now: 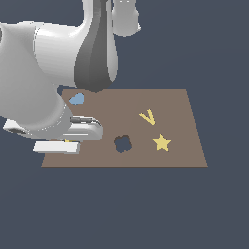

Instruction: Insert a designated object into the corresponding slot on a board.

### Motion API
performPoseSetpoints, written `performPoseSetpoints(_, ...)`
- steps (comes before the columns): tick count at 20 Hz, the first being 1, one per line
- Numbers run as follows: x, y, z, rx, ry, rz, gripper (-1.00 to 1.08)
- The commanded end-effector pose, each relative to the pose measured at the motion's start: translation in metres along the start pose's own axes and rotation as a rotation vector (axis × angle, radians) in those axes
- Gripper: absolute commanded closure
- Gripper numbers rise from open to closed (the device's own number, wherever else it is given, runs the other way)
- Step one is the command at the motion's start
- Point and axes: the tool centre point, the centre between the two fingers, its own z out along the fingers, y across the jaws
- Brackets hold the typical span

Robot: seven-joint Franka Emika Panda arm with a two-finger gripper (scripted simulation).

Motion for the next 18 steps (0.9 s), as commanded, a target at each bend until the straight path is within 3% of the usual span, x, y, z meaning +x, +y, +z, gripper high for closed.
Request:
performPoseSetpoints(1,0.0000,0.0000,0.0000,0.000,0.000,0.000,1.08)
performPoseSetpoints(8,0.0008,-0.0004,0.0099,-0.001,0.000,-0.006,1.08)
performPoseSetpoints(9,0.0008,-0.0004,0.0099,-0.001,0.000,-0.006,-0.92)
performPoseSetpoints(18,0.0008,-0.0004,0.0099,-0.001,0.000,-0.006,-0.92)
